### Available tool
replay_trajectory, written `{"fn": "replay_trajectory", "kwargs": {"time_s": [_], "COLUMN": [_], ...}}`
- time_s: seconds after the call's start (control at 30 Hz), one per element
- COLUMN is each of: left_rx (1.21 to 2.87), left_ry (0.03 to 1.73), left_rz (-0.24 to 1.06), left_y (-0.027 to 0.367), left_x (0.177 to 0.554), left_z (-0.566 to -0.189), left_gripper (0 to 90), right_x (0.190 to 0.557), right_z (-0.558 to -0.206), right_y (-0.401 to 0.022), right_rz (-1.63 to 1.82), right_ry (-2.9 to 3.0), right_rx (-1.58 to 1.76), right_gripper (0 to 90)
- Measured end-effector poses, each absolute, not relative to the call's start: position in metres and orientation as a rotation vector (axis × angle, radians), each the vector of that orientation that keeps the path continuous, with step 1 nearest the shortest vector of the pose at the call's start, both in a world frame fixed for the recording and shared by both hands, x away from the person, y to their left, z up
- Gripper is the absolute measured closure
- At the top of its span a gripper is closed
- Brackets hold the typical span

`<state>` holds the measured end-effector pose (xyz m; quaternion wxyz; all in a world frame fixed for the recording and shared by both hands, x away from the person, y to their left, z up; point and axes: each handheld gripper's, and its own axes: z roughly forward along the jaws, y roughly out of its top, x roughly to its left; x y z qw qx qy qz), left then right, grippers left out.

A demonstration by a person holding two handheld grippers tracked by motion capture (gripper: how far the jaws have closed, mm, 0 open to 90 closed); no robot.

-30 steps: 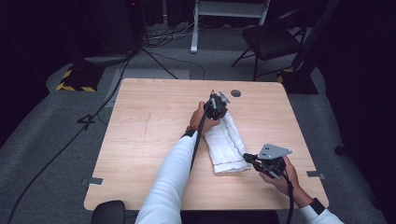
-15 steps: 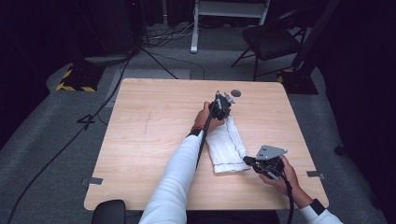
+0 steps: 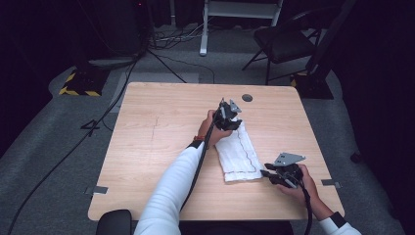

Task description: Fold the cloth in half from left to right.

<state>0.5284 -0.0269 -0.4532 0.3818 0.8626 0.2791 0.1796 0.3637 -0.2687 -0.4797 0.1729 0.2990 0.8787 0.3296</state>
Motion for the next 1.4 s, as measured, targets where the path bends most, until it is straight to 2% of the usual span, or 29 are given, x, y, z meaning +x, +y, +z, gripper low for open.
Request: {"fn": "replay_trajectory", "kwargs": {"time_s": [0.07,0.13,0.2,0.33,0.53,0.73,0.97,1.07,1.4], "left_rx": [2.190,2.199,2.205,2.222,2.280,2.334,2.402,2.433,2.401], "left_ry": [0.715,0.699,0.704,0.679,0.599,0.548,0.511,0.488,0.524], "left_rz": [0.431,0.459,0.434,0.373,0.313,0.286,0.246,0.267,0.235], "left_y": [-0.019,-0.012,-0.003,0.012,0.022,0.023,0.019,0.021,0.027], "left_x": [0.518,0.506,0.496,0.475,0.440,0.413,0.409,0.408,0.404], "left_z": [-0.451,-0.449,-0.447,-0.446,-0.455,-0.466,-0.483,-0.486,-0.491], "left_gripper": [41.8,37.1,29.2,23.3,21.5,21.4,23.7,23.4,27.3], "right_x": [0.365,0.365,0.365,0.366,0.376,0.388,0.399,0.405,0.407], "right_z": [-0.479,-0.478,-0.476,-0.469,-0.467,-0.478,-0.485,-0.486,-0.491], "right_y": [-0.269,-0.269,-0.271,-0.274,-0.284,-0.283,-0.276,-0.269,-0.261], "right_rz": [0.945,0.952,0.968,1.005,1.012,0.966,1.029,1.022,1.039], "right_ry": [2.494,2.492,2.488,2.477,2.408,2.395,2.441,2.462,2.528], "right_rx": [0.846,0.852,0.861,0.855,0.902,0.924,0.881,0.862,0.835], "right_gripper": [61.7,58.7,55.6,53.4,46.6,45.4,47.4,47.5,51.5]}}
